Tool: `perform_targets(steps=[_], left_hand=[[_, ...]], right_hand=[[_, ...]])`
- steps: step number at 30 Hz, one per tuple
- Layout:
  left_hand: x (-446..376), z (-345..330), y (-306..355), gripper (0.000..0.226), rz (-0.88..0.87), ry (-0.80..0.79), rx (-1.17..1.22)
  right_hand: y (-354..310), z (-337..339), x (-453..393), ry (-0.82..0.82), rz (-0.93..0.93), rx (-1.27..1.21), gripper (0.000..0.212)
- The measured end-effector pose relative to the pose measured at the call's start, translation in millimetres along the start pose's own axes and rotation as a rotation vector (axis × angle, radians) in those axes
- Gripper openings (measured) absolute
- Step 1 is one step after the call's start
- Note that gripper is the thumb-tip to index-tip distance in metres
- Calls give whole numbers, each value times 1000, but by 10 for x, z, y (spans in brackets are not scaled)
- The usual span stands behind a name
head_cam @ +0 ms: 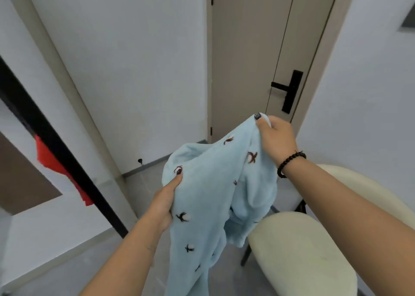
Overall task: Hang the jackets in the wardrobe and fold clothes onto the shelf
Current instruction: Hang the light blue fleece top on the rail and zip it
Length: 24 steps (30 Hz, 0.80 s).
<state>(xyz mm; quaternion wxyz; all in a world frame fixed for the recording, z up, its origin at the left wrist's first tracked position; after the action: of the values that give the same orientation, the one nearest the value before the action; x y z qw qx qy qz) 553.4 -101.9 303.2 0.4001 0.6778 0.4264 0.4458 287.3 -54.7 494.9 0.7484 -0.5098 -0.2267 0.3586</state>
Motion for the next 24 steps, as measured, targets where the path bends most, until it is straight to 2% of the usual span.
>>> perform_targets(steps=[3, 5, 7, 9, 10, 11, 14, 15, 17, 18, 19, 21, 22, 24], left_hand=[[-10, 540, 178, 47, -33, 90, -34], [-6, 770, 305, 45, -62, 111, -74], [4, 908, 449, 59, -139, 158, -160], [85, 978, 610, 88, -234, 249, -329], [138, 904, 680, 100, -306, 217, -383], [195, 744, 693, 109, -382, 108, -404], [454, 129, 386, 131, -465, -345, -521], [507, -7, 269, 134, -499, -424, -602], [530, -218, 156, 137, -612, -475, -739], [521, -288, 146, 129, -653, -464, -741], [492, -317, 172, 110, -682, -422, -714], [395, -318, 242, 58, -711, -301, -719], [343, -337, 269, 43, -697, -264, -751], [270, -456, 347, 34, -688, -239, -760]], right_hand=[[-221, -418, 144, -35, 32, 11, 45], [-394, -668, 246, -66, 55, 28, 47], [-534, -851, 311, -84, 50, 10, 47], [-623, -992, 363, -103, 24, -34, 48], [-656, -1050, 389, -116, 17, -57, 48], [-681, -1099, 412, -131, 6, -80, 49], [-707, -1164, 458, -166, -30, -153, 48], [-702, -1152, 472, -171, -39, -168, 48], [-629, -1089, 481, -178, -70, -194, 48], [-572, -1038, 478, -175, -86, -201, 48], [-517, -966, 469, -165, -97, -200, 47], [-416, -748, 419, -129, -103, -196, 39], [-371, -606, 377, -106, -99, -196, 32], [-281, -263, 295, -63, -81, -190, 27]])
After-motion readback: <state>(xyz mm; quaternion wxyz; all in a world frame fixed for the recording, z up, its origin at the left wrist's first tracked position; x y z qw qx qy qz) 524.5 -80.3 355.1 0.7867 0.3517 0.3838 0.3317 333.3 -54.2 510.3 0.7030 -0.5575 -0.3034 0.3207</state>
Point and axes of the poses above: each hand's wrist, its own x-axis away from the middle knuckle, its own z-axis out of the back of the hand, y = z × x, the point moved 9 cm from there along -x, towards the middle knuckle, and after that the axes turned 15 degrees about -z, right-handed, at the moved point
